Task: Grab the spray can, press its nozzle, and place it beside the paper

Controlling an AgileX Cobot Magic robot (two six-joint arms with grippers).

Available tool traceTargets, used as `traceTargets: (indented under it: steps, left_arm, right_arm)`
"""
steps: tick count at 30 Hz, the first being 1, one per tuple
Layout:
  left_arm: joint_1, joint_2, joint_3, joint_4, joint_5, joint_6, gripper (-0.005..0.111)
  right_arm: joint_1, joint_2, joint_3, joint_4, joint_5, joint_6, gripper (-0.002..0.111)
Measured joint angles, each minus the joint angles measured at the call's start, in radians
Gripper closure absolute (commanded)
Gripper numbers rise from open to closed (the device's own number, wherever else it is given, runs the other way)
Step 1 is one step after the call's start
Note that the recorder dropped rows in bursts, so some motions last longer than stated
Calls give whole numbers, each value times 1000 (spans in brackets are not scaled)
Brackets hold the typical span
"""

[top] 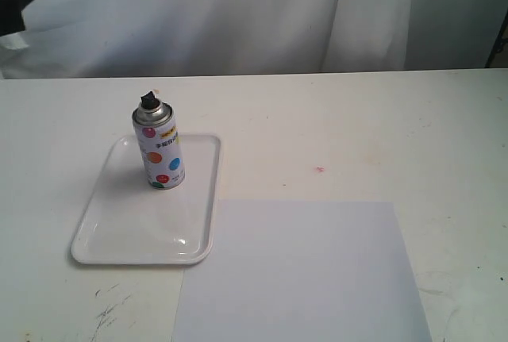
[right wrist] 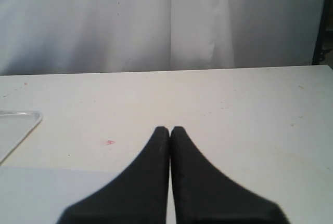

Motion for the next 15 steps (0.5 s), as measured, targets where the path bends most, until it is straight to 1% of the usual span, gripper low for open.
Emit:
traceTargets:
  steps: [2,5,11,15]
  left_arm:
    - [0,-51,0,62,13,-75,107]
    - [0,-127,36,88,61,-131,107]
    - [0,-281,211,106,276,-153,107]
    - [0,-367,300,110,345,-155,107]
  right_arm:
    - [0,0,0,0,0,0,108]
    - [0,0,0,0,0,0,108]
    - [0,0,0,0,0,0,108]
    - [0,0,0,0,0,0,108]
